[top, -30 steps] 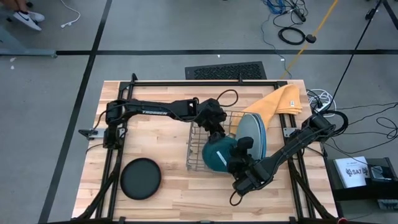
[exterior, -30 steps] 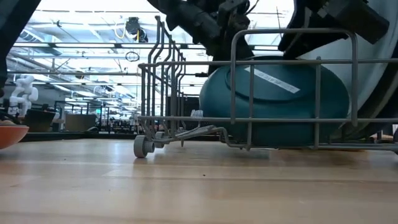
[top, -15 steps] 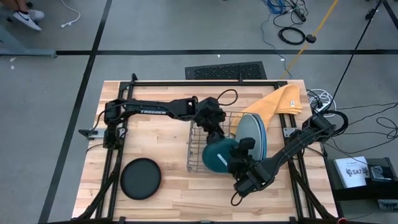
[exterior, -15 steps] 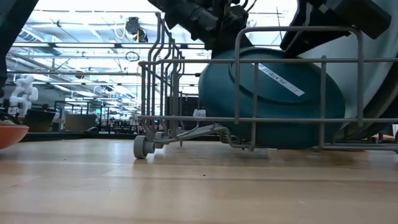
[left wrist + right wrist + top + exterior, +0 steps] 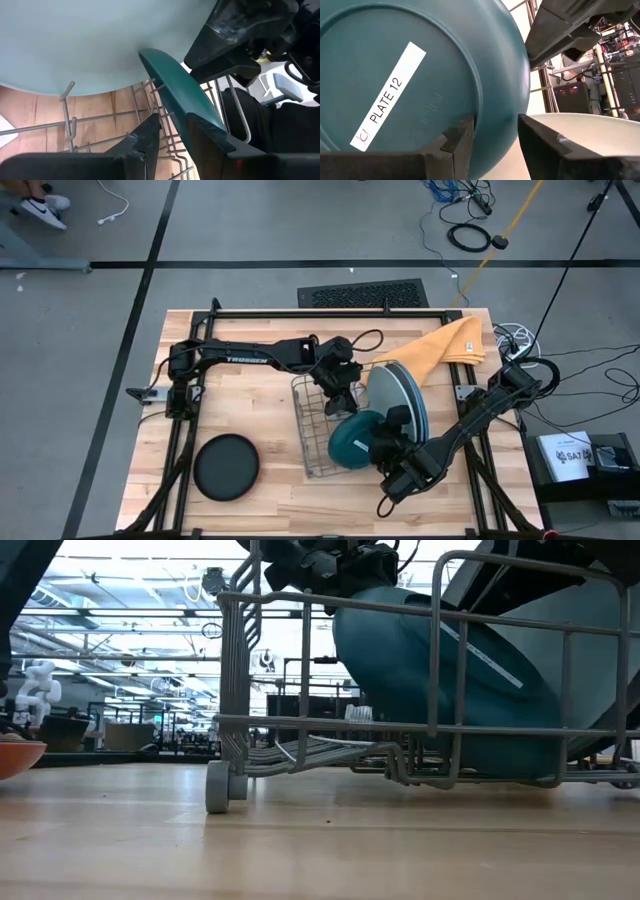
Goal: Sort dishes
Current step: Put the dark green plate into the green dish rack
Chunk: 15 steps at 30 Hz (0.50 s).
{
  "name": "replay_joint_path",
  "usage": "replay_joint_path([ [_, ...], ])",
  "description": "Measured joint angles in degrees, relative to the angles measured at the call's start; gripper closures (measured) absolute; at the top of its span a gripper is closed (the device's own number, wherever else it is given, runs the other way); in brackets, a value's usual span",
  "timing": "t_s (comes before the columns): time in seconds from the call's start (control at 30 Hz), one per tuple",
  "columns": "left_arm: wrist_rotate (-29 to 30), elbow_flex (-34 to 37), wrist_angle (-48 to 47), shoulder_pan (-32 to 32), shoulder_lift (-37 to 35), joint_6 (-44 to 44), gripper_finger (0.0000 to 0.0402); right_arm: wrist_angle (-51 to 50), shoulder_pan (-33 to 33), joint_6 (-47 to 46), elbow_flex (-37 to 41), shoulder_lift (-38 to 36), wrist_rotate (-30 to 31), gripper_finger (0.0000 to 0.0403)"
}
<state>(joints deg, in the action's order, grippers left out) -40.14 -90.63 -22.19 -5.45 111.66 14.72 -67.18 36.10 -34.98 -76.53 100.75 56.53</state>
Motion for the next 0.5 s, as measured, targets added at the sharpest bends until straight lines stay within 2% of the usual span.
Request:
replay_joint_path([
  [0.33,-2.6,0.0,0.4,-1.0,0.0,1.5,0.0295,0.0,0.0,-0.3,0.0,0.0,0.5,0.0257],
  [0.5,-7.5,0.0,1.2,-1.2,-0.2,3.0,0.0295,0.0,0.5,-0.4,0.2,0.1,1.1,0.0257],
])
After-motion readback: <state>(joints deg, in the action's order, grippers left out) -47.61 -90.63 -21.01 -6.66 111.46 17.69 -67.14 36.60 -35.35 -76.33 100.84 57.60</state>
